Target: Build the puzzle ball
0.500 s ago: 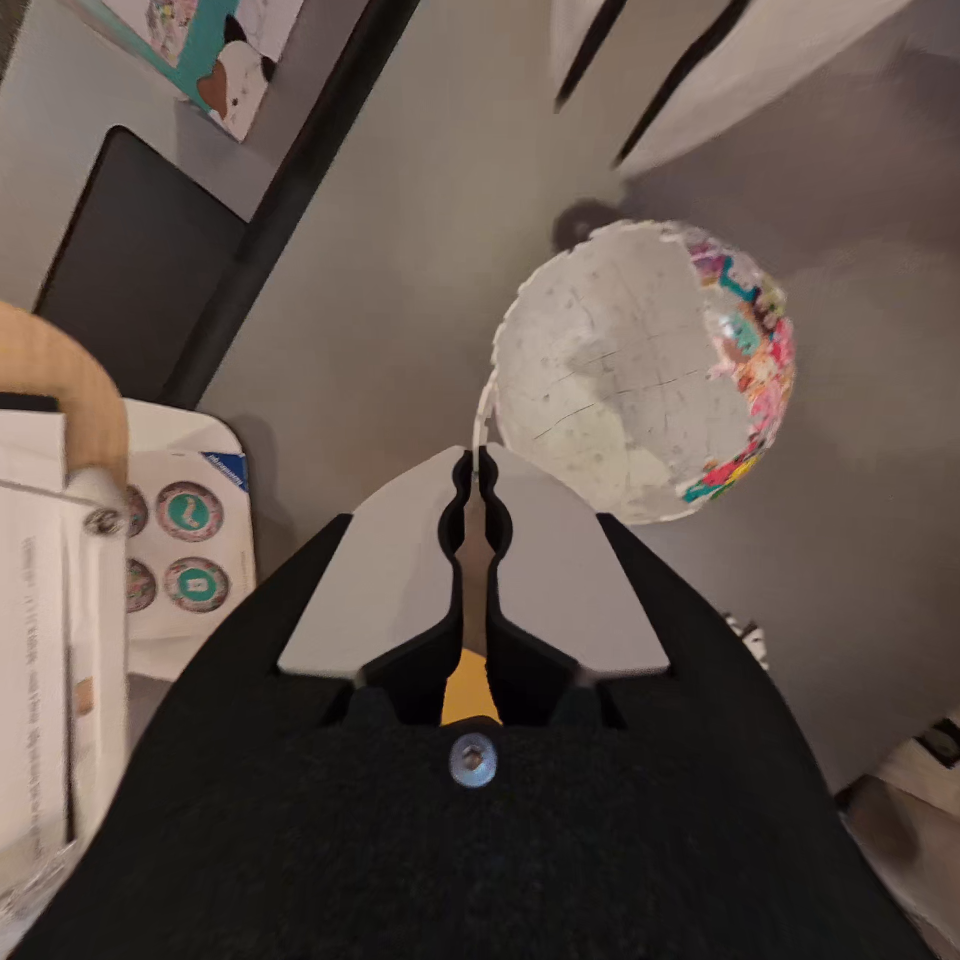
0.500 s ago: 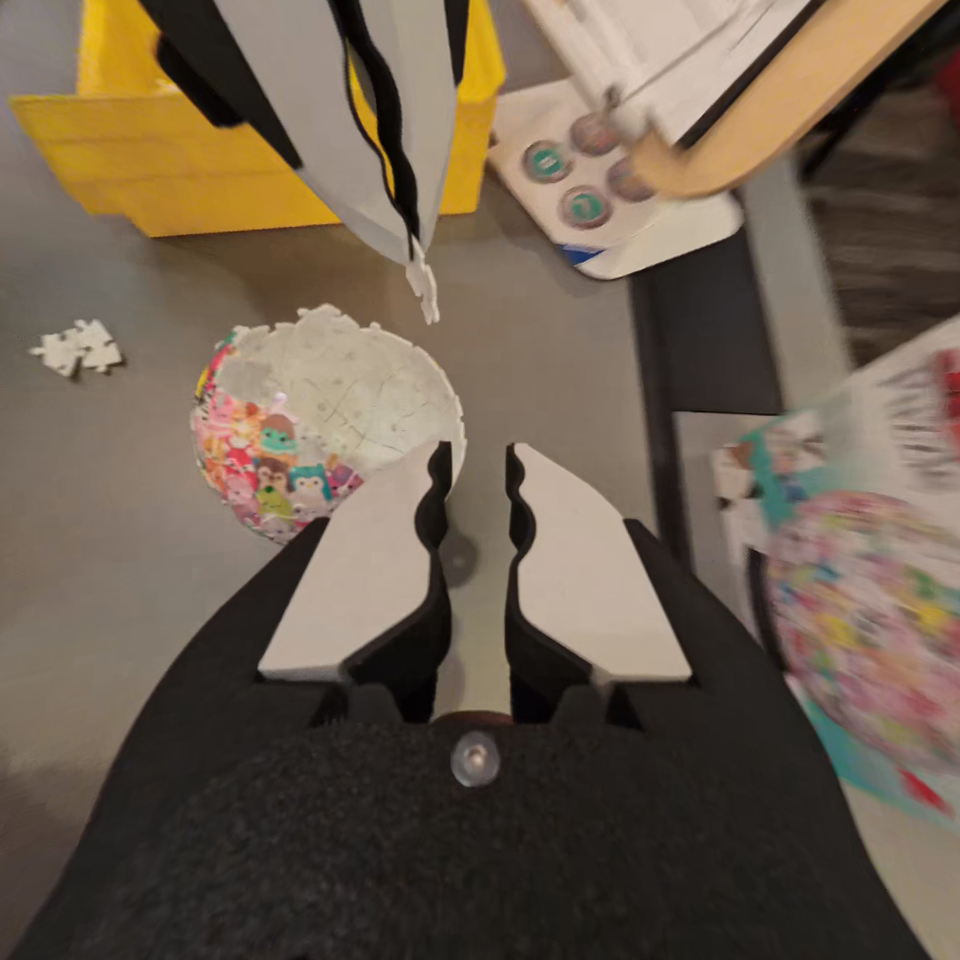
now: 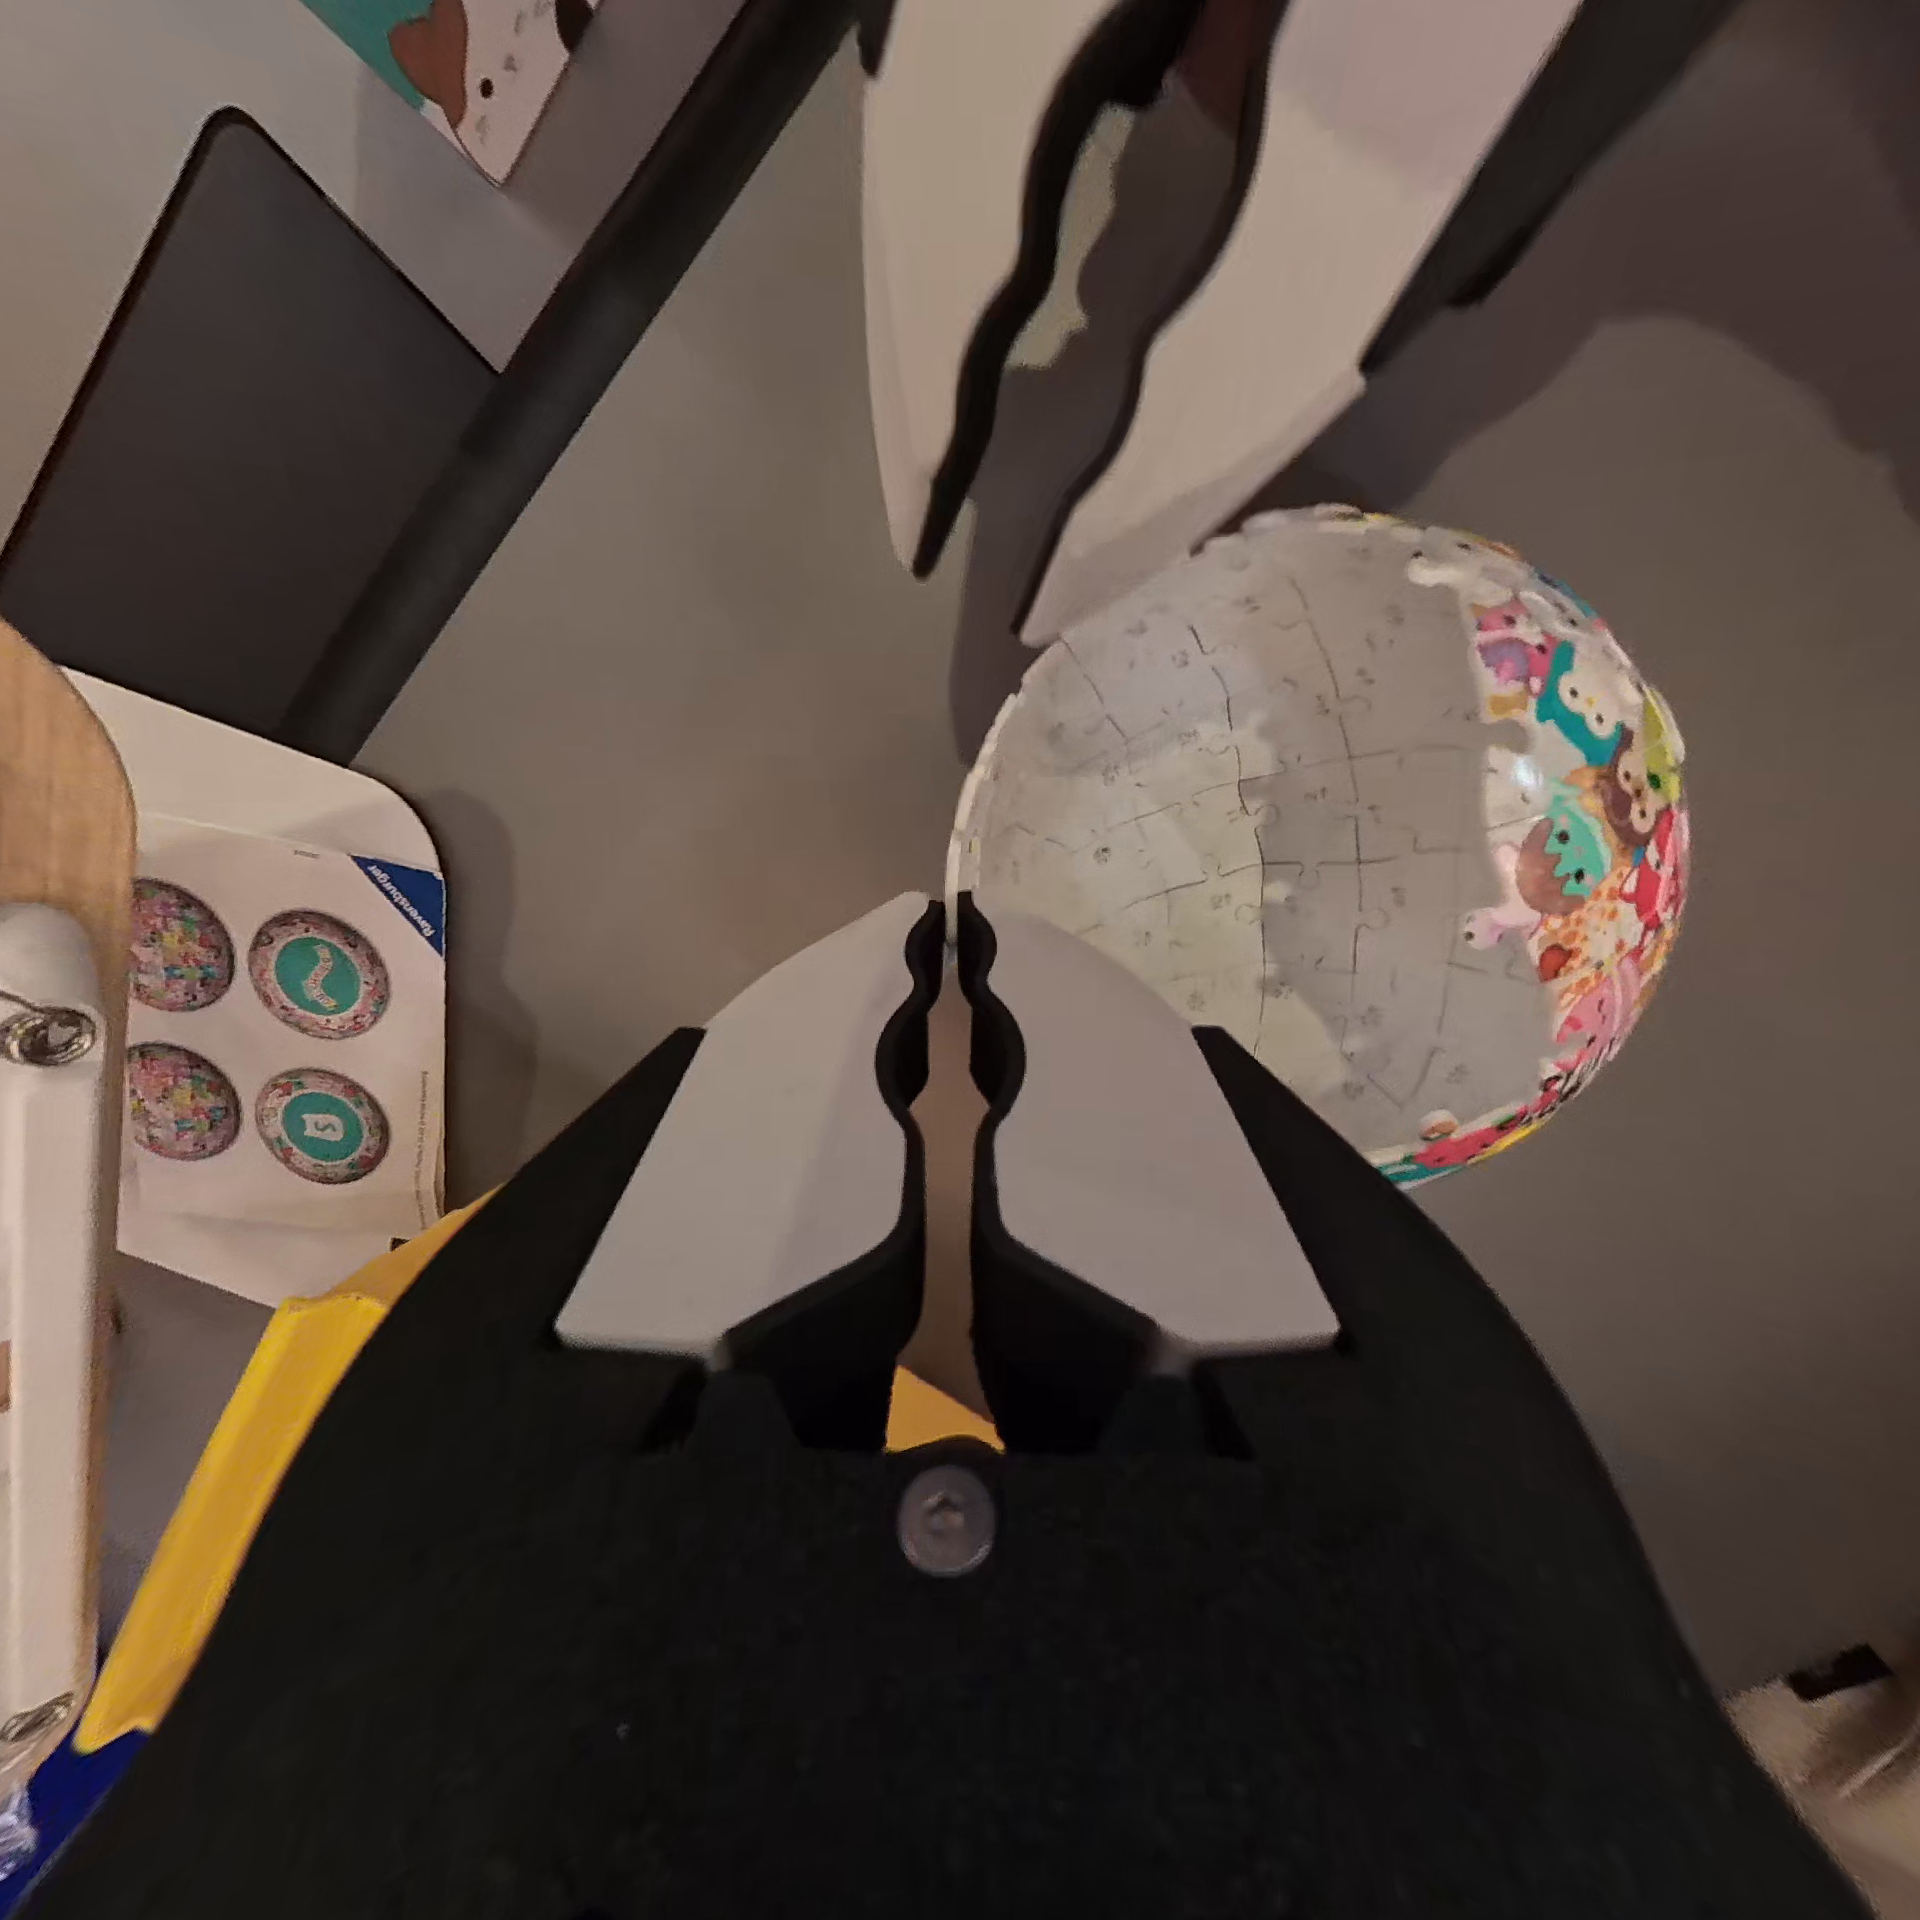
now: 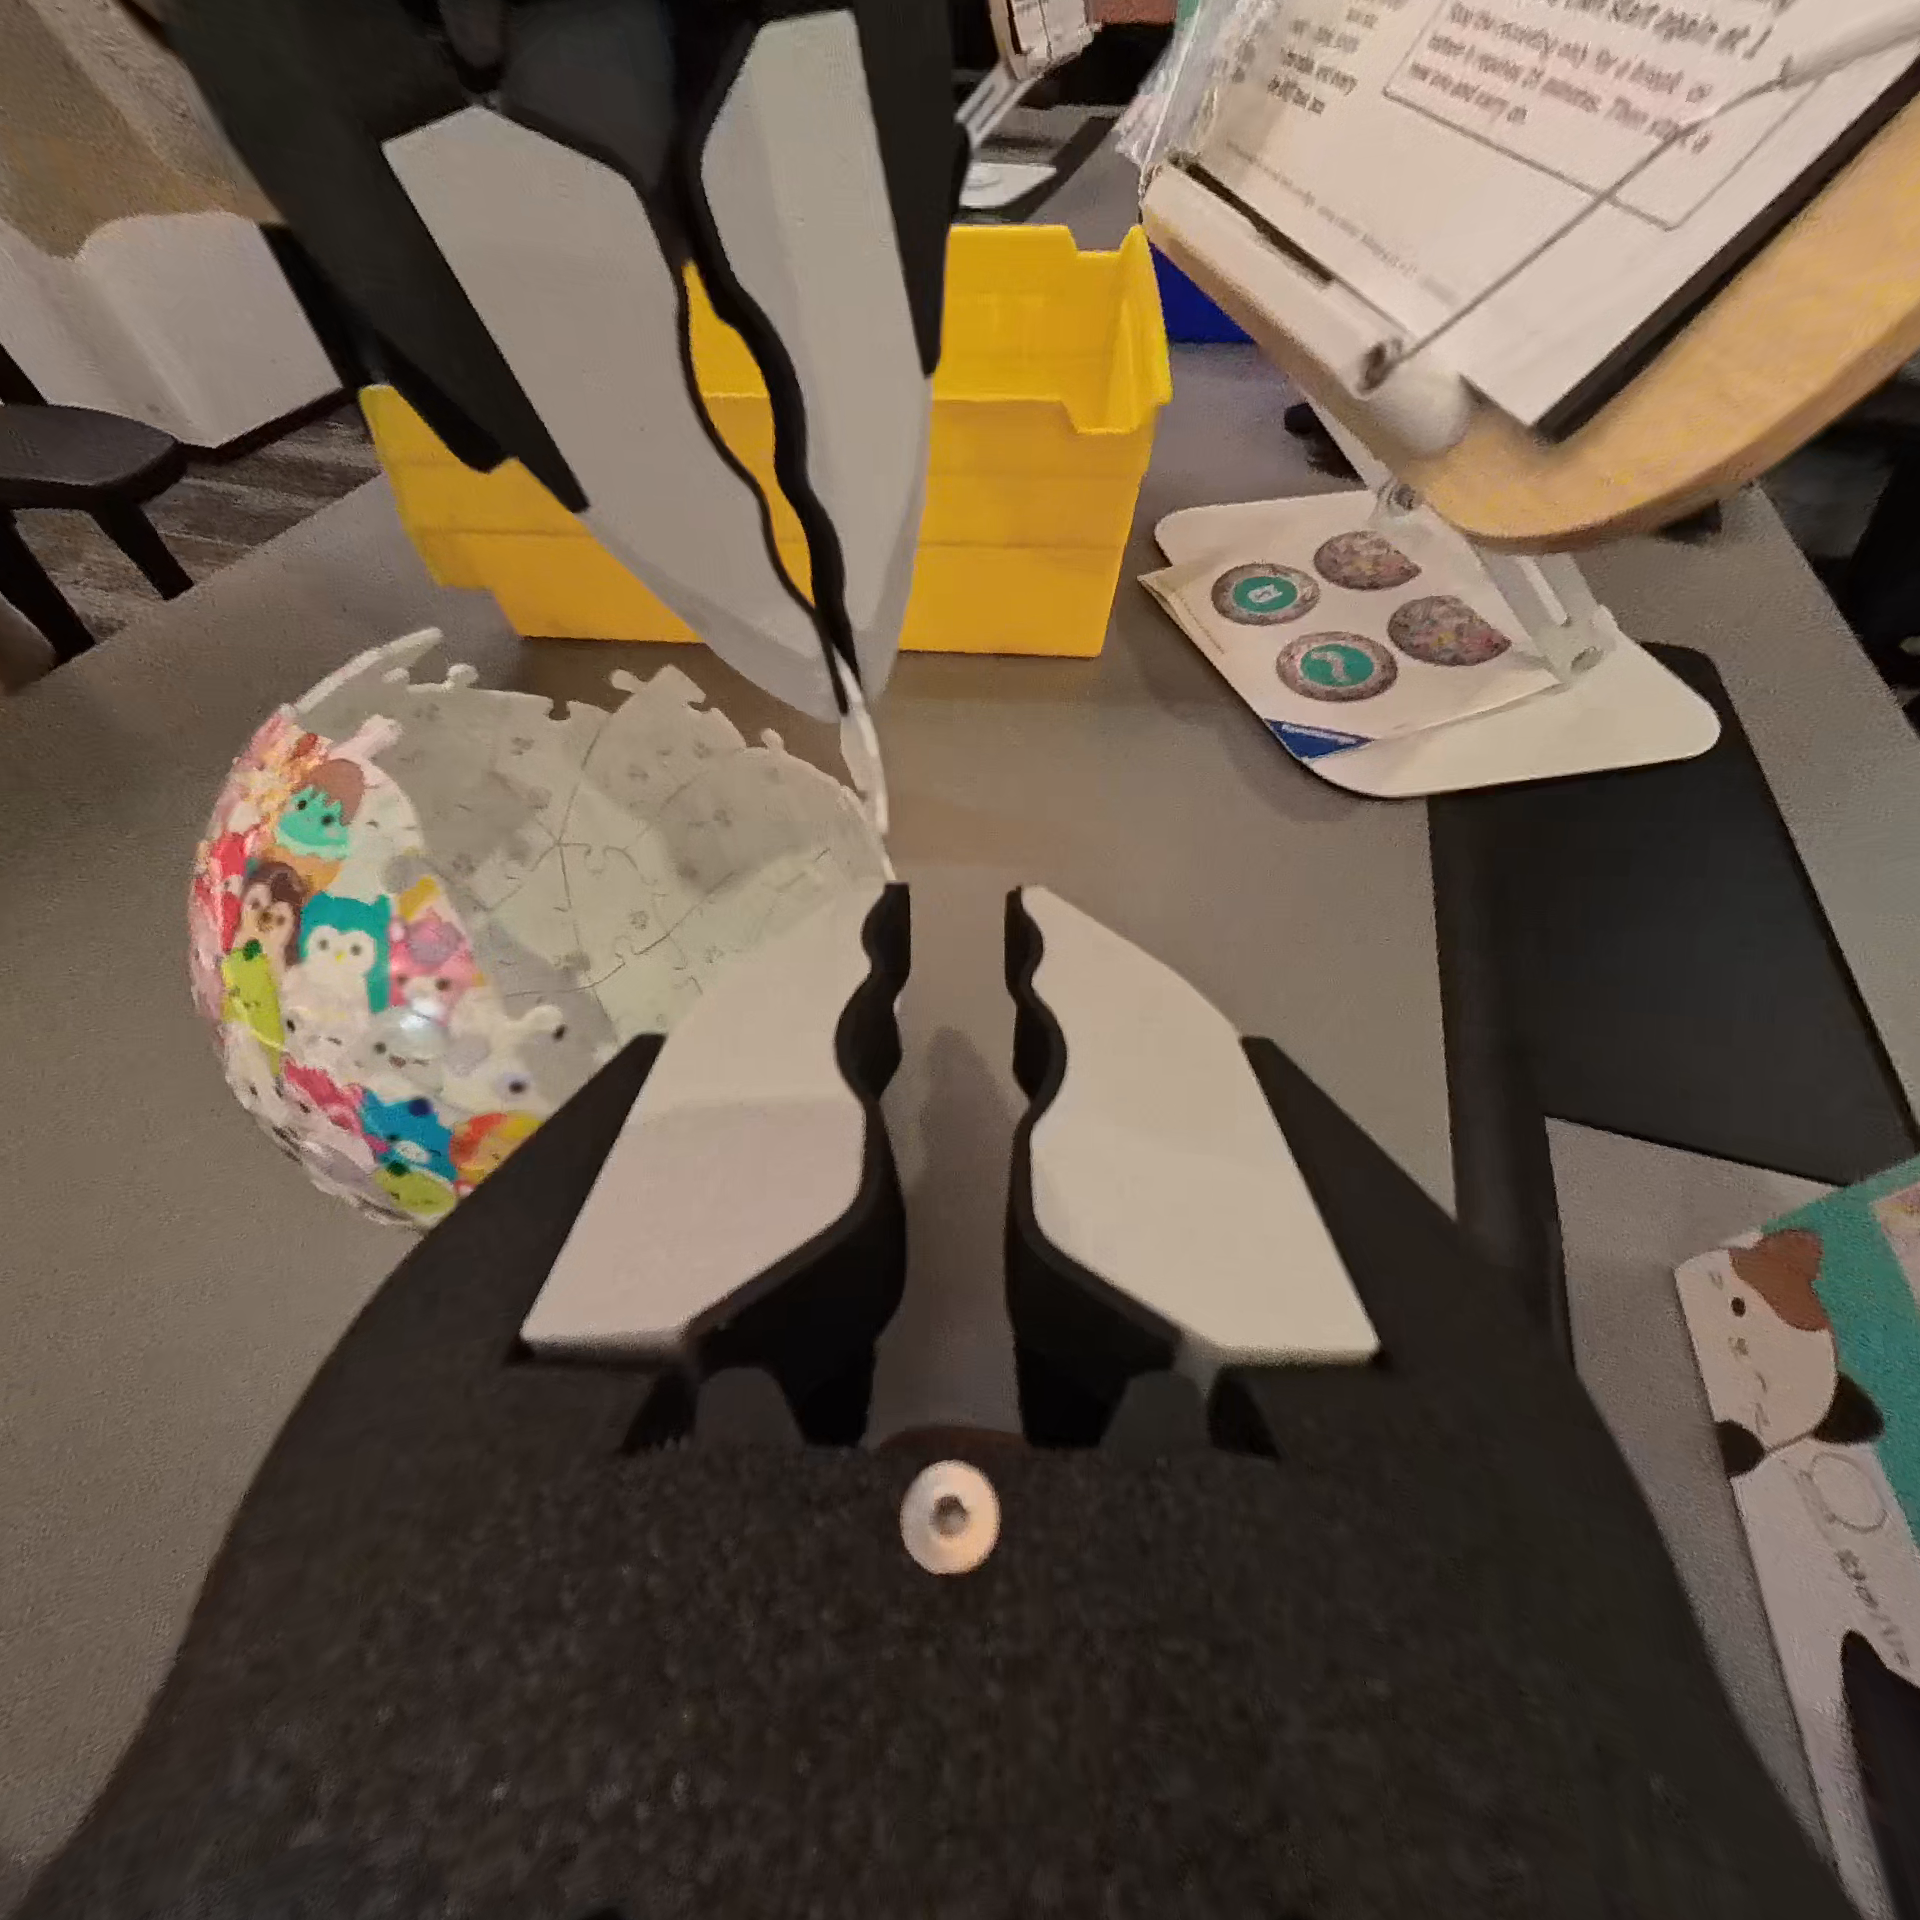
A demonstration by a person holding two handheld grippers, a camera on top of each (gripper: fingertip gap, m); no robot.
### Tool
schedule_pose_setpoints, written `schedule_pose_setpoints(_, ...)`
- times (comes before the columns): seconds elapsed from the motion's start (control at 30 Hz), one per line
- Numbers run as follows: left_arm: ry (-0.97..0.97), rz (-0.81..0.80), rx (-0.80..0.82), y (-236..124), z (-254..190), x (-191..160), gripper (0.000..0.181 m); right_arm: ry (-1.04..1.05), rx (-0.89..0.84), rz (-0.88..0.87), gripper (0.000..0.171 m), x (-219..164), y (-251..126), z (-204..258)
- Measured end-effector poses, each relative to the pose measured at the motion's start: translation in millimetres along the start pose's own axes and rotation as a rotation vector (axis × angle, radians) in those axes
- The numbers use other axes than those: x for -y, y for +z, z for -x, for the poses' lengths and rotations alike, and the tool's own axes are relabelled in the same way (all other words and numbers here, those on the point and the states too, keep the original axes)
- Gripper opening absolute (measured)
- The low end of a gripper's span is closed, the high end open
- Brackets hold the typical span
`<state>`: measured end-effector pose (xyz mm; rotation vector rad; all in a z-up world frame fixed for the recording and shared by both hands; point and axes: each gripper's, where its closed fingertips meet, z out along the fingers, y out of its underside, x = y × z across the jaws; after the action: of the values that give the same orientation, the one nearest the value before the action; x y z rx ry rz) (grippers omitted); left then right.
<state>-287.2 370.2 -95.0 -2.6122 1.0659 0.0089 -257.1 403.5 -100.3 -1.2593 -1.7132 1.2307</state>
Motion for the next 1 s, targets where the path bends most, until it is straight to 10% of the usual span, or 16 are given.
schedule_pose_setpoints(1.0, 0.058, 0.064, 0.147, 8.7, -1.8, 2.7, 0.002, -0.172, 0.094, 0.232, 0.018, -1.9, 20.4, 13.8)
